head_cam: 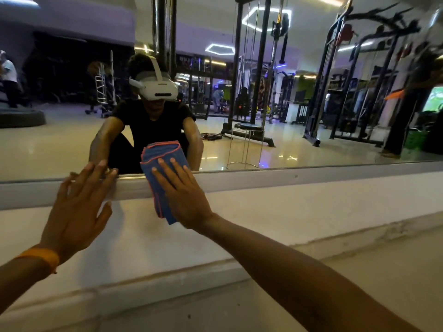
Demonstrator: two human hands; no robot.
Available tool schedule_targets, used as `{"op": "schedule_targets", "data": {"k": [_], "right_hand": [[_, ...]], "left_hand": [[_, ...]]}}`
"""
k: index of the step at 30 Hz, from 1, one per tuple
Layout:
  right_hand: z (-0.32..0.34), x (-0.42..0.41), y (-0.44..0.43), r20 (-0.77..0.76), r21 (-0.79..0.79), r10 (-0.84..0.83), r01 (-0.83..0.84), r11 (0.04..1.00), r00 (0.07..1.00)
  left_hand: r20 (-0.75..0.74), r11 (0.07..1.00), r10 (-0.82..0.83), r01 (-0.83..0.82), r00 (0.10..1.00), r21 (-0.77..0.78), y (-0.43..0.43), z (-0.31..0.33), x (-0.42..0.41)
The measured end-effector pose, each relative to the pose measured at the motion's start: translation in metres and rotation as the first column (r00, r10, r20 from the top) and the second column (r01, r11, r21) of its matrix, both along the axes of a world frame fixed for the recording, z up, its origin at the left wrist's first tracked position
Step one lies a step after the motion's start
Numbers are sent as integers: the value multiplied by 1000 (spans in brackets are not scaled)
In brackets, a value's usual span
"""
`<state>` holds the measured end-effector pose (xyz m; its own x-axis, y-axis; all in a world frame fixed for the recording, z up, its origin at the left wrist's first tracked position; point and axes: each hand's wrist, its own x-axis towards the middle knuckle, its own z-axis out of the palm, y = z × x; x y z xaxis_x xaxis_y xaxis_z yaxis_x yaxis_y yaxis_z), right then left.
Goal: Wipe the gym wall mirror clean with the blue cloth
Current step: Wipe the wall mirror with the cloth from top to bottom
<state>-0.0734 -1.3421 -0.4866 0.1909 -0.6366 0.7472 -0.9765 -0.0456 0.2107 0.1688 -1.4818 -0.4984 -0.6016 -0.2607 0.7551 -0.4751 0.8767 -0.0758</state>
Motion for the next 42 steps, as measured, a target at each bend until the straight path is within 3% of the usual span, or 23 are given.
{"op": "schedule_targets", "data": {"k": [4, 8, 10, 13, 15, 18, 24, 28, 33, 35, 39, 42], "right_hand": [[-17, -59, 35, 17, -56, -129, 130, 990, 992], [-31, -71, 52, 238, -51, -218, 237, 970, 946], [-30, -36, 30, 181, -18, -202, 209, 978, 963], [-20, 29, -19, -90, 49, -54, 59, 997, 994], [-11, 55, -43, -133, 35, -34, 39, 999, 991], [-17, 52, -41, -54, -22, -45, 44, 999, 998], [-23, -46, 27, 40, -22, -198, 199, 980, 979], [-28, -12, 10, 197, -66, -242, 259, 964, 950], [-22, 47, -36, -59, -32, -116, 114, 993, 991], [-20, 46, -37, -94, -37, -99, 96, 995, 991], [-25, 2, -10, -42, -32, -186, 185, 982, 982], [-28, -33, 22, 111, -39, -255, 260, 965, 961]], "left_hand": [[-9, 1000, -18, 18, 1000, 2, -8, 4, 13], [-48, 999, -10, 12, 999, 35, -11, 0, 18], [-59, 999, -5, 7, 998, 35, -16, -1, 19], [-53, 1000, -9, 10, 999, 5, -21, -4, 20], [-61, 1000, -5, 4, 998, -15, -25, -6, 22], [-68, 999, 19, -21, 998, -31, -36, -6, 35], [-90, 999, -12, 8, 996, -48, -41, -10, 43], [-123, 999, 9, -14, 992, -39, -41, -11, 38], [-139, 998, 46, -51, 989, -32, -39, -15, 30], [-133, 998, 46, -51, 990, -38, -39, -13, 32], [-110, 998, 15, -20, 994, -51, -41, -12, 39], [-109, 999, -11, 5, 994, -48, -43, -10, 41]]}}
